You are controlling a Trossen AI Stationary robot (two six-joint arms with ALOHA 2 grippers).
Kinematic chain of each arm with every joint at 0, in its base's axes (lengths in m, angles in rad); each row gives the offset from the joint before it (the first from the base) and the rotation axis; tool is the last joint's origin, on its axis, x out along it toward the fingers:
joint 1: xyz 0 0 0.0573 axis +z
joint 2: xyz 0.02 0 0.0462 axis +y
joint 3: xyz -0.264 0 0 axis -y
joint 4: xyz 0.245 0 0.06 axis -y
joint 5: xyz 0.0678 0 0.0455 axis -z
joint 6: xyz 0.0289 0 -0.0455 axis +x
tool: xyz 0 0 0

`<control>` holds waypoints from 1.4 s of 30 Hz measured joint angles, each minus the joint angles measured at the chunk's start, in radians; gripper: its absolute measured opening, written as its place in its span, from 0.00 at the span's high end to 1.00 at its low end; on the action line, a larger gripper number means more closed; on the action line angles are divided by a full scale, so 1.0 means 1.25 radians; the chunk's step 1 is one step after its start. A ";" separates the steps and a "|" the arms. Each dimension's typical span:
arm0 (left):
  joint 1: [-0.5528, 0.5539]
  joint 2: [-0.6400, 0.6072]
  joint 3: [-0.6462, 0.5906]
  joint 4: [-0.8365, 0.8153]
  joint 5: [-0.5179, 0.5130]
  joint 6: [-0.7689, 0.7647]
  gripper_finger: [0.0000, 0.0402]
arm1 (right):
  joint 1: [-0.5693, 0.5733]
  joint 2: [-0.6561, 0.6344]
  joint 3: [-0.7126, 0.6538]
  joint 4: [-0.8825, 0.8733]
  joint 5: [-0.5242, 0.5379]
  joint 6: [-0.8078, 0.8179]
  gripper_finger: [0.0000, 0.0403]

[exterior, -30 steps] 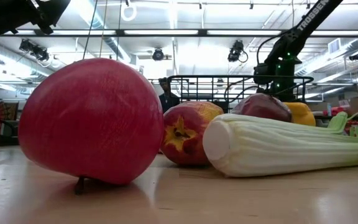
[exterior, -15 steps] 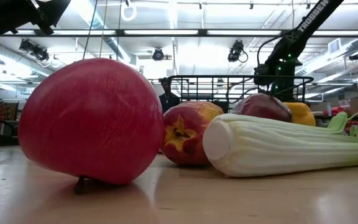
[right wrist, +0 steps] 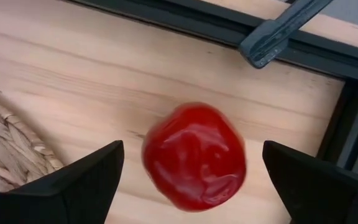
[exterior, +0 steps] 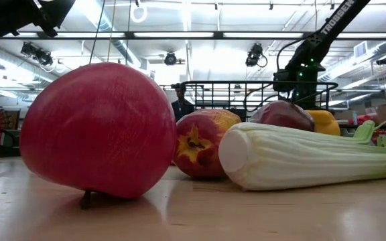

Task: Build produce basket
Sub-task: Put the red apple into the black wire basket

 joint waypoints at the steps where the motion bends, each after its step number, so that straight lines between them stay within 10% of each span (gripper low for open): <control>1: 0.000 0.000 0.000 0.000 0.000 0.000 0.13 | 0.000 0.000 0.000 0.004 0.000 0.006 0.04; 42: -0.004 0.000 0.000 0.046 0.009 -0.021 0.13 | 0.041 0.056 0.008 -0.012 0.062 0.111 0.07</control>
